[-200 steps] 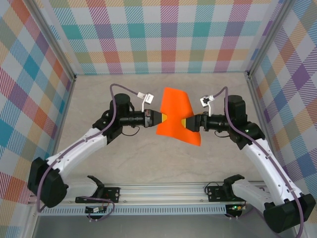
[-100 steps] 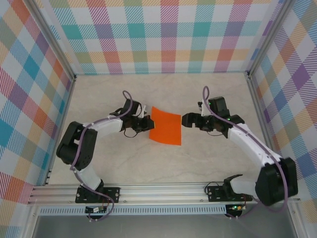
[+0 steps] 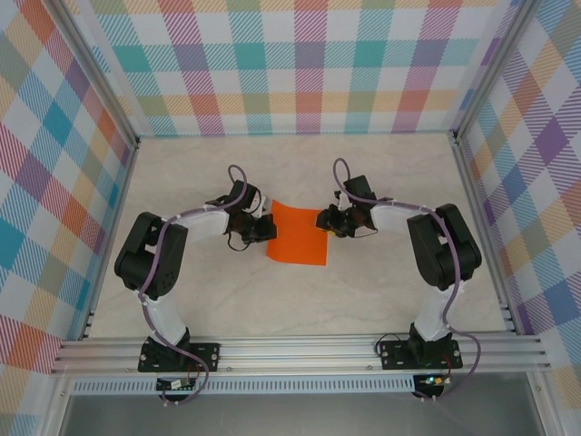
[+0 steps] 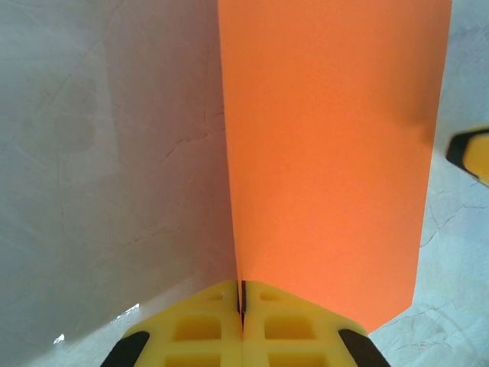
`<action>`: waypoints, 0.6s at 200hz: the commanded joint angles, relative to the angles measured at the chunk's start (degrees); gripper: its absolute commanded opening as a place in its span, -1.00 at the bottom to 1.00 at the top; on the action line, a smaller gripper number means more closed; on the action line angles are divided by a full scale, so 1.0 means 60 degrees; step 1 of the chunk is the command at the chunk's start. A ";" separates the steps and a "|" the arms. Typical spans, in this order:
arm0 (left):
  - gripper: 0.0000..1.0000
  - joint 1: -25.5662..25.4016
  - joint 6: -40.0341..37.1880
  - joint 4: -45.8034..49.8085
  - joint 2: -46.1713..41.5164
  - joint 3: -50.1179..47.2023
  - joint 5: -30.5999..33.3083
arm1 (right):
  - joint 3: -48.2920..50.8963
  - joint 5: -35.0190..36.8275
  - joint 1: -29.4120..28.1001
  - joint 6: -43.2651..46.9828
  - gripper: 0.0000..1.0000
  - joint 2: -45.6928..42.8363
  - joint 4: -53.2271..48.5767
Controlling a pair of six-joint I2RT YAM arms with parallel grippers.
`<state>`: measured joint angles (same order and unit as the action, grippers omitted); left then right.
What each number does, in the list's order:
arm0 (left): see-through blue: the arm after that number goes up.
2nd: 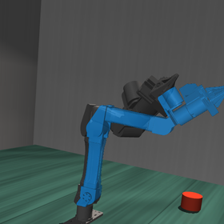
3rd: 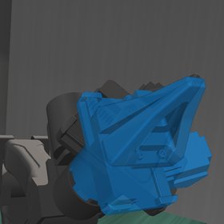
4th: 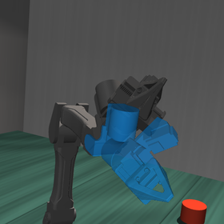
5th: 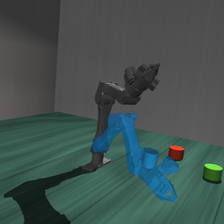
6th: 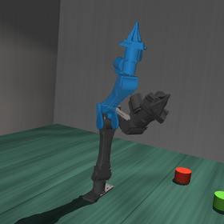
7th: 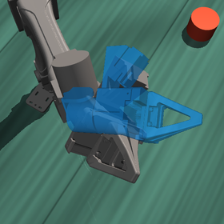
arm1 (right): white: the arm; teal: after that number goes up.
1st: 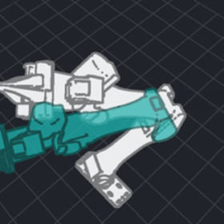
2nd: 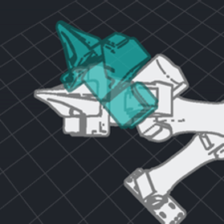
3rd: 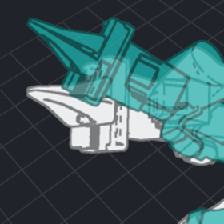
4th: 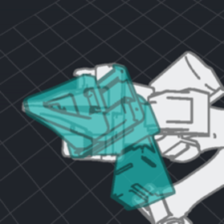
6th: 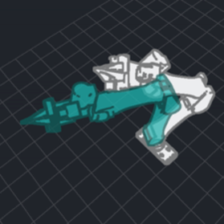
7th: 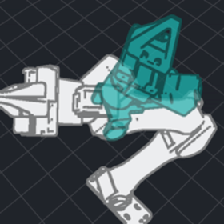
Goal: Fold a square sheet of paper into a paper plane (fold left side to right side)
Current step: First fold in half a square sheet of paper at the center of the table.
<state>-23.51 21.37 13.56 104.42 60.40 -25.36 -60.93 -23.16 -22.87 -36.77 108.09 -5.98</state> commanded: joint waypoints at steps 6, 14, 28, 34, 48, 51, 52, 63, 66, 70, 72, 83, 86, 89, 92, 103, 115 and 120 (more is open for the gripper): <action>-1.00 0.0139 -0.0063 0.0185 -0.0023 -0.0032 -0.0029 | -0.0363 0.0182 -0.0026 -0.0157 -0.44 0.0403 0.0206; -1.00 0.0139 -0.0062 0.0181 -0.0041 -0.0034 -0.0049 | -0.0348 0.0247 -0.0026 -0.0145 -0.44 0.0454 0.0136; -1.00 0.0139 -0.0047 0.0161 -0.0060 -0.0033 -0.0102 | -0.0410 0.0299 -0.0026 -0.0017 -0.45 0.0601 -0.0129; -1.00 0.0140 -0.0049 0.0163 -0.0061 -0.0004 -0.0143 | -0.0483 0.0335 -0.0048 0.0069 -0.45 0.0679 -0.0310; -1.00 0.0139 -0.0045 0.0148 -0.0085 0.0039 -0.0321 | -0.0588 0.0461 -0.0053 0.0250 -0.46 0.0843 -0.0699; -1.00 0.0128 -0.0045 0.0154 -0.0100 0.0048 -0.0355 | -0.0597 0.0509 -0.0055 0.0274 -0.46 0.0879 -0.0778; -1.00 0.0133 -0.0045 0.0155 -0.0102 0.0051 -0.0363 | -0.0597 0.0529 -0.0055 0.0279 -0.46 0.0887 -0.0814; -0.92 0.0124 -0.0071 0.0176 -0.0187 0.0112 -0.0497 | -0.0563 0.0629 -0.0069 0.0353 -0.46 0.0937 -0.0951; -0.89 0.0124 -0.0061 0.0183 -0.0228 0.0126 -0.0529 | -0.0549 0.0667 -0.0070 0.0377 -0.46 0.0939 -0.0978; -0.85 0.0124 -0.0060 0.0205 -0.0274 0.0162 -0.0573 | -0.0529 0.0718 -0.0081 0.0397 -0.46 0.0939 -0.1029; -0.82 0.0124 -0.0075 0.0217 -0.0300 0.0177 -0.0597 | -0.0514 0.0741 -0.0091 0.0419 -0.46 0.0950 -0.1055; -0.63 0.0110 -0.0097 0.0261 -0.0462 0.0255 -0.0685 | -0.0450 0.0837 -0.0102 0.0481 -0.46 0.0954 -0.1120; -0.57 0.0109 -0.0099 0.0256 -0.0517 0.0271 -0.0701 | -0.0420 0.0849 -0.0099 0.0488 -0.46 0.0961 -0.1123; -0.51 0.0109 -0.0092 0.0239 -0.0560 0.0274 -0.0730 | -0.0414 0.0855 -0.0106 0.0489 -0.46 0.0967 -0.1119; -0.45 0.0102 -0.0082 0.0218 -0.0602 0.0286 -0.0737 | -0.0381 0.0857 -0.0123 0.0497 -0.46 0.0969 -0.1104; -0.25 0.0082 0.0018 0.0095 -0.0767 0.0304 -0.0894 | -0.0307 0.0828 -0.0125 0.0501 -0.46 0.0994 -0.1070; -0.09 0.0054 0.0157 -0.0121 -0.0886 0.0332 -0.1108 | -0.0264 0.0784 -0.0165 0.0504 -0.46 0.1040 -0.1026; -0.03 0.0030 0.0216 -0.0194 -0.0910 0.0347 -0.1220 | -0.0250 0.0783 -0.0158 0.0527 -0.46 0.1043 -0.1028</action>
<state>-23.49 21.65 13.54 102.80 60.60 -28.71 -63.96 -21.47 -23.22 -35.18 111.61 -8.32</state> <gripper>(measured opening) 0.421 0.270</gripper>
